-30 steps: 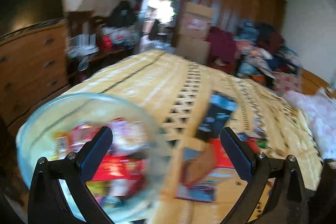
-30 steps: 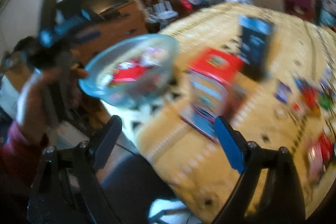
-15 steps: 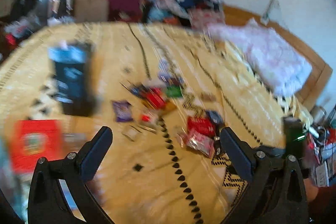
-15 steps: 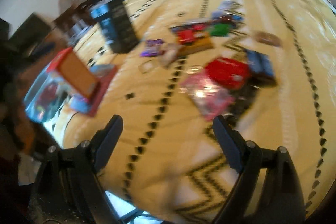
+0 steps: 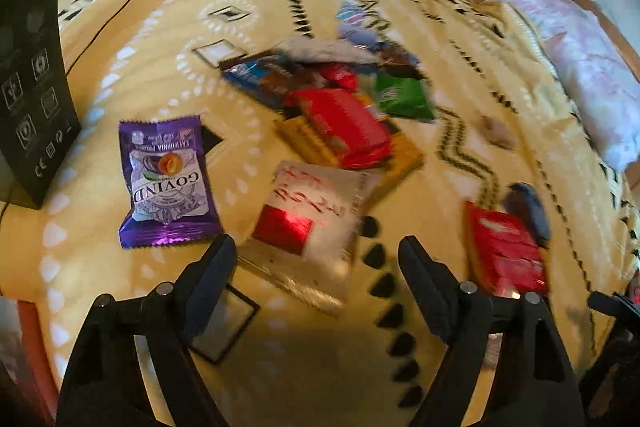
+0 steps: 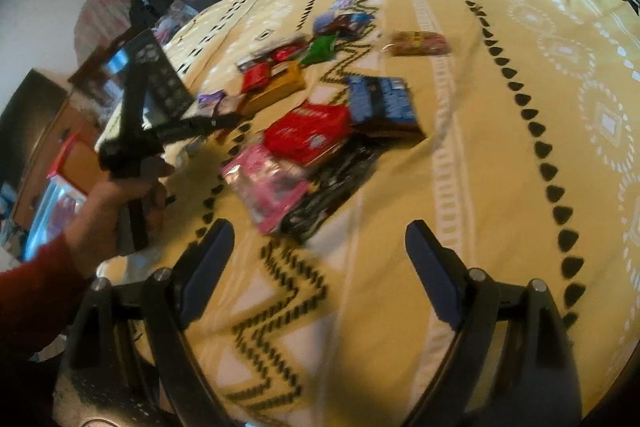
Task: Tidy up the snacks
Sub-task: 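Grasp the dark blue packet with right gripper while left grasps the white red-square packet, then carry both held packets up and over the glass bowl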
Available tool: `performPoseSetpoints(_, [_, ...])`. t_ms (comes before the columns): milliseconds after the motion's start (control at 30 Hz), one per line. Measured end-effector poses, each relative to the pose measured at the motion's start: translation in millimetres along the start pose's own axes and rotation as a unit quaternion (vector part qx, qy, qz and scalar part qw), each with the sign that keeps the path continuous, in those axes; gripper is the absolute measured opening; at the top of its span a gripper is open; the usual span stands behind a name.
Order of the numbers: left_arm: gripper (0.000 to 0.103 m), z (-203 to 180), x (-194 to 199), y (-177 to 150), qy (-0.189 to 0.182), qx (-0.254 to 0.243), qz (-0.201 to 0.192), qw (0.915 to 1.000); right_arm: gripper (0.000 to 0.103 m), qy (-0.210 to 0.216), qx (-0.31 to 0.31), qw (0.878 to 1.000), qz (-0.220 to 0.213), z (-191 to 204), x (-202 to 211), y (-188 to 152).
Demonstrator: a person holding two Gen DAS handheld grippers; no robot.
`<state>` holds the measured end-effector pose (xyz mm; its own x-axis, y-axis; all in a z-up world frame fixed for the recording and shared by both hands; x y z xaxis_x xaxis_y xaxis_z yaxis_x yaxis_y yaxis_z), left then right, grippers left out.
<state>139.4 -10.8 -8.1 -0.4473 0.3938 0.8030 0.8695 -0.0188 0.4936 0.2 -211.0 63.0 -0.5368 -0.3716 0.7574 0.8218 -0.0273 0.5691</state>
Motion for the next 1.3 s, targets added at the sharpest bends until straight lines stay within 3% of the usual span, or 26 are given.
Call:
performPoseSetpoints(233, [0.05, -0.4, 6.3, 3.4, 0.007, -0.012, -0.018, 0.9997, 0.088, -0.002, -0.01, 1.0, -0.018, -19.2, -10.1, 23.4])
performPoseSetpoints(400, [0.049, -14.5, 34.9, -5.3, -0.007, -0.031, -0.026, 0.9992, 0.088, -0.017, 0.007, 1.0, -0.019, -33.0, -27.5, 51.6])
performPoseSetpoints(633, [0.049, -23.6, 68.1, -18.6, -0.027, -0.02, -0.04, 0.9986, 0.084, -0.025, 0.017, 0.999, 0.013, -49.2, -74.0, 79.7])
performPoseSetpoints(667, [0.049, -26.6, 71.0, -20.0, -0.027, -0.024, -0.041, 0.9985, 0.078, -0.021, 0.017, 0.999, 0.02, -49.2, -80.0, 79.9])
performPoseSetpoints(700, [0.049, -28.9, 72.7, -21.0, -0.027, -0.026, -0.042, 0.9984, 0.064, -0.022, 0.018, 0.999, 0.026, -49.2, -83.9, 79.6])
performPoseSetpoints(767, [0.049, -31.6, 76.8, -21.7, -0.03, -0.023, -0.042, 0.9984, 0.051, -0.032, 0.017, 0.999, 0.037, -50.6, -89.5, 75.6])
performPoseSetpoints(1000, [0.049, -36.7, 114.0, -22.9, -0.025, -0.029, -0.071, 0.9967, 0.046, -0.041, 0.021, 0.999, -0.015, -40.5, -50.9, 73.9])
performPoseSetpoints(1300, [0.049, -38.7, 197.0, -13.0, -0.012, -0.037, -0.135, 0.99, 0.046, -0.026, 0.054, 0.995, -0.085, 12.5, 9.7, 97.1])
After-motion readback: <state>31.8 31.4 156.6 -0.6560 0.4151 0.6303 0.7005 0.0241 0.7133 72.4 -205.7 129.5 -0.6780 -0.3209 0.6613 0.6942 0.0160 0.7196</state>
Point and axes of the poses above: each gripper's, at about its wrist camera, not at the fingertips, and x roughly against the way its jaws point, z to its left, y to its top, the point moved 3 cm from there along -x, roughly the way its jaws point, and after that the axes turned 6 degrees about x, right-handed, at the moved point
